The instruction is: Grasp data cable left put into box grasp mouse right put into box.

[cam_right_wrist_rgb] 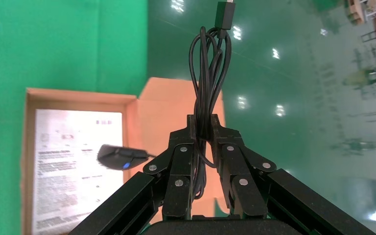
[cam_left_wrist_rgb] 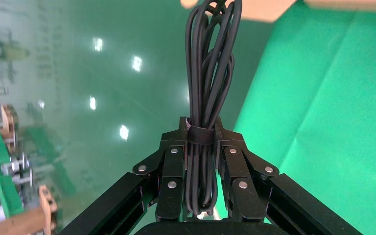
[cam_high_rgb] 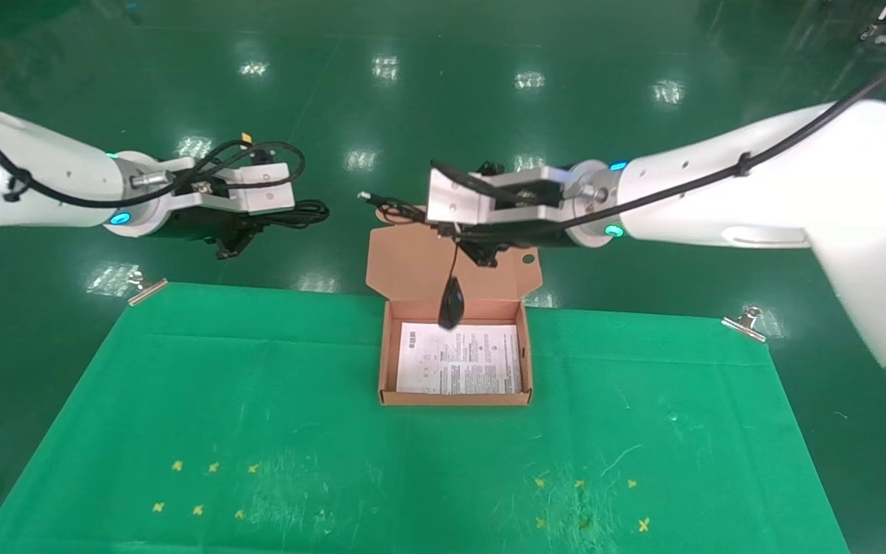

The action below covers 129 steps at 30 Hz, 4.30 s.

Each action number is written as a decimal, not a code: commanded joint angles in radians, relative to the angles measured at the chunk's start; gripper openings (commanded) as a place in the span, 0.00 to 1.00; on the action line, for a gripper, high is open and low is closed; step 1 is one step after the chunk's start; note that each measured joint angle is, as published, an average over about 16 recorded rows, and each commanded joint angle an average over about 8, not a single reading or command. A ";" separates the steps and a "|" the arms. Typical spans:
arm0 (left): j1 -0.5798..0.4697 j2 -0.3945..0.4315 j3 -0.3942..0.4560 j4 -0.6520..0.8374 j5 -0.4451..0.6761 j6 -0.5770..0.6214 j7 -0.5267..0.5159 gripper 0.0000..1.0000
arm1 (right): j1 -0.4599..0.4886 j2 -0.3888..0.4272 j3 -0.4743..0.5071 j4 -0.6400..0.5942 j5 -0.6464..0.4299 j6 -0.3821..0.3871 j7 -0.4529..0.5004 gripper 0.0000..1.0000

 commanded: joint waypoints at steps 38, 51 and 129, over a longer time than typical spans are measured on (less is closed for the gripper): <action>0.023 -0.024 0.020 -0.082 0.092 0.048 -0.126 0.00 | -0.109 -0.076 -0.138 -0.285 0.124 0.105 -0.066 0.61; 0.030 -0.022 0.018 -0.088 0.078 0.047 -0.121 0.00 | -0.115 -0.046 -0.149 -0.229 0.145 0.116 -0.067 1.00; 0.220 0.203 0.096 0.017 -0.107 -0.392 -0.018 1.00 | -0.029 0.484 -0.099 0.585 -0.038 -0.018 0.414 1.00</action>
